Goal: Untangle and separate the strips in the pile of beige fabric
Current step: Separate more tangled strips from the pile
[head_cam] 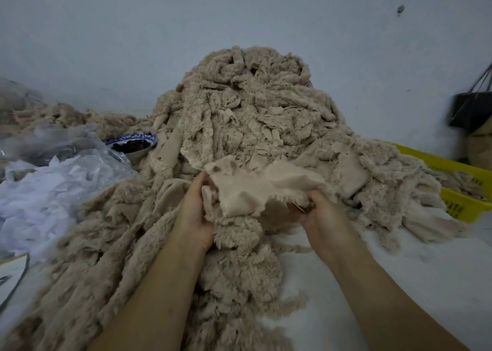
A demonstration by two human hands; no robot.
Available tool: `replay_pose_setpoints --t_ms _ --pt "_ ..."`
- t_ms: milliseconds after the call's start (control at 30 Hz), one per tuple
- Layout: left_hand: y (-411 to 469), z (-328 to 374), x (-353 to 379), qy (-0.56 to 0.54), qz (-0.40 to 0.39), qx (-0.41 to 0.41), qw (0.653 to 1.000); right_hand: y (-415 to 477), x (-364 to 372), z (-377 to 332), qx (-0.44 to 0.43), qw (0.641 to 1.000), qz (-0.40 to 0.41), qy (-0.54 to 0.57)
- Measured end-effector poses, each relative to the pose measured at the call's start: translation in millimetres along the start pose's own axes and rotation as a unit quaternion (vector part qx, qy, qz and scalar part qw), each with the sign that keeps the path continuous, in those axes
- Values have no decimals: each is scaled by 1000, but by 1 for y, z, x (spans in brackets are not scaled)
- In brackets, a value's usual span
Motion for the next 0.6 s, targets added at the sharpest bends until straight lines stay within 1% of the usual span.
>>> replay_pose_setpoints --t_ms 33,67,100,133,200,233,267,300,333,367,400,433,467,500,533,567,600 --pt "1 1 0 -13 0 15 1000 0 -4 0 -18 992 40 -116" --pt "0 3 1 -34 0 29 999 -3 -6 -2 -53 970 65 -226" --pt "-2 5 4 -48 -6 42 998 -9 -2 -9 -110 946 73 -297" --pt "-4 6 7 -47 -21 48 998 -15 6 -15 -165 928 50 -329" --pt "-7 2 14 -5 -48 42 998 -28 31 -14 -215 912 -74 -341" --pt "-7 -2 16 24 -50 36 998 -33 42 -6 -224 885 -134 -385" --pt "-9 -4 20 48 -48 33 997 -37 51 2 -235 839 -177 -458" --pt "-11 -6 23 76 -44 38 995 -39 57 7 -253 791 -188 -524" --pt "-14 -6 27 105 -42 48 992 -37 56 7 -266 773 -166 -552" --pt "-16 -2 29 147 -36 70 986 -31 50 1 -261 791 -122 -540" --pt "-17 4 31 201 -25 96 975 -24 38 -8 -234 833 -55 -499" --pt "-19 11 30 265 -9 125 956 -17 23 -20 -190 884 12 -426" --pt "-21 19 29 323 10 151 934 -11 8 -30 -147 927 72 -337" --pt "-22 26 27 365 26 169 915 -7 -4 -38 -110 953 108 -262" --pt "-24 33 24 401 38 178 898 -3 -14 -44 -89 962 131 -223" --pt "-25 37 19 447 46 185 874 -2 -22 -47 -80 964 147 -207" --pt "-28 39 16 504 44 186 842 -2 -29 -50 -79 963 161 -204"
Point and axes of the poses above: each hand's wrist, its own y-axis towards the middle knuckle, its own x-axis out of the palm, z = x × y, the point moved 5 cm from there along y, towards the middle knuckle, and after that the axes turned 13 degrees about -y, right-handed, at the moved point
